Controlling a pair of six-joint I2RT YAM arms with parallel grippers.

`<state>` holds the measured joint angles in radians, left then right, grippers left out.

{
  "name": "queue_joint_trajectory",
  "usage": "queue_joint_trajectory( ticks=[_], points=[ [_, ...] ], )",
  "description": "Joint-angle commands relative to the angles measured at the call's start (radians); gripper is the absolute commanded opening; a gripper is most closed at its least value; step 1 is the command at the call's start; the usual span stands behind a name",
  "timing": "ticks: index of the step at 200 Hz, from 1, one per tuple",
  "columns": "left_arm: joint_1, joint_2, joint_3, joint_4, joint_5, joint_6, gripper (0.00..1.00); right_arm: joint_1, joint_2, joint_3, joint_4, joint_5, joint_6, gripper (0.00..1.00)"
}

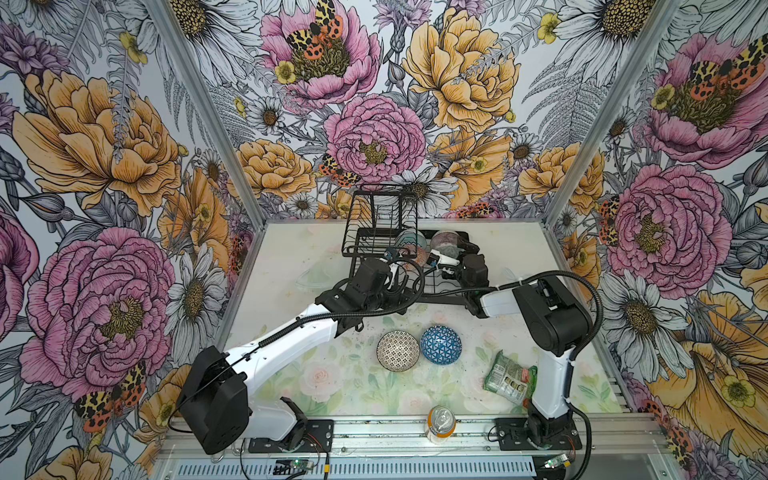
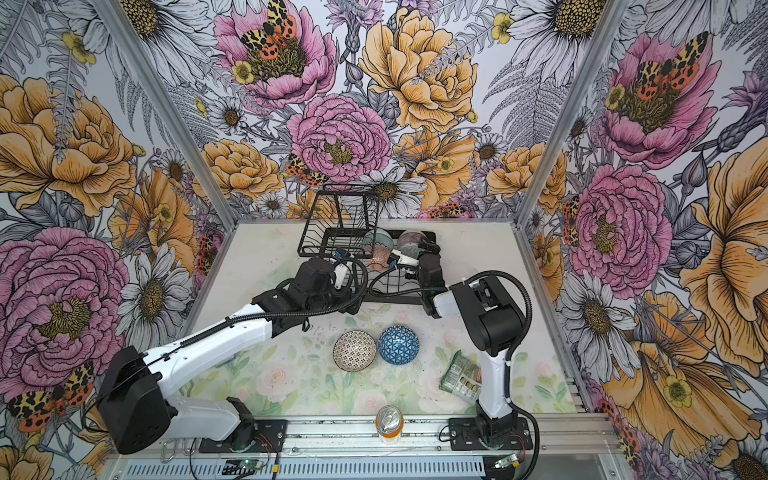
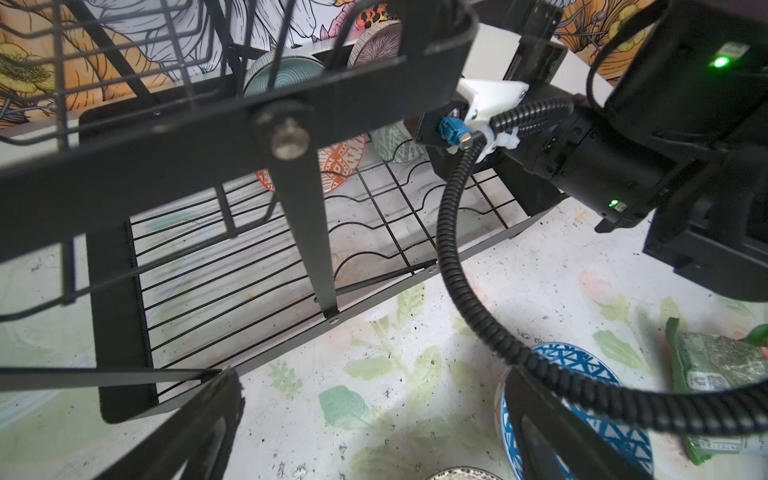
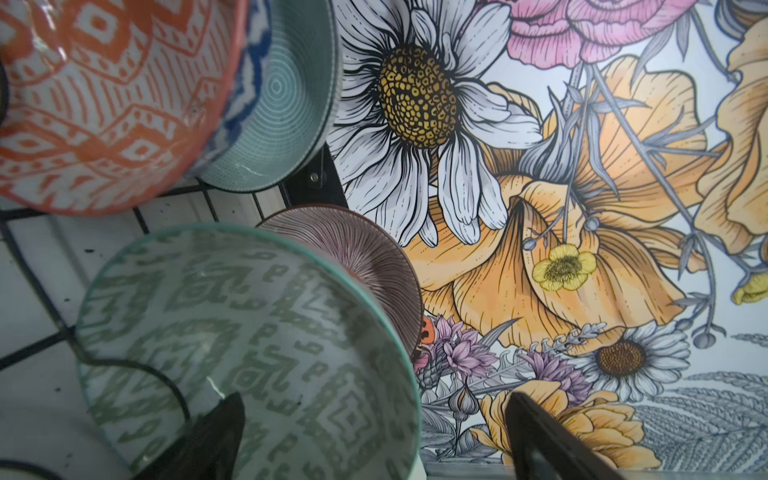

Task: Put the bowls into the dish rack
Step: 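Withdraw the right gripper from the rack while the left gripper moves to the brown-and-white bowl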

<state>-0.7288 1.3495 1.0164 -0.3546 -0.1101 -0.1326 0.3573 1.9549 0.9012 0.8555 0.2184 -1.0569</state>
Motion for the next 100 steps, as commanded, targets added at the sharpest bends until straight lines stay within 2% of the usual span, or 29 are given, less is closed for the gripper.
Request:
queue_joint_trajectory(
  ticks=[1, 26, 50, 78, 100],
  points=[
    [0.008, -0.034, -0.020, 0.015, 0.020, -0.026, 0.99, 0.013, -0.108, -0.032, -0.009, 0.019, 0.103, 1.00],
    [0.008, -0.055, -0.033, 0.014, 0.017, -0.033, 0.99, 0.034, -0.206, -0.071, -0.083, 0.037, 0.146, 1.00],
    [0.009, -0.061, -0.048, 0.010, 0.018, -0.050, 0.99, 0.049, -0.341, -0.100, -0.234, 0.032, 0.267, 0.99],
    [0.011, -0.072, -0.055, -0.023, -0.007, -0.070, 0.99, 0.064, -0.493, -0.075, -0.512, 0.031, 0.512, 0.99],
    [0.012, -0.110, -0.073, -0.041, -0.029, -0.084, 0.99, 0.095, -0.540, 0.016, -0.761, 0.168, 0.736, 0.99]
  ],
)
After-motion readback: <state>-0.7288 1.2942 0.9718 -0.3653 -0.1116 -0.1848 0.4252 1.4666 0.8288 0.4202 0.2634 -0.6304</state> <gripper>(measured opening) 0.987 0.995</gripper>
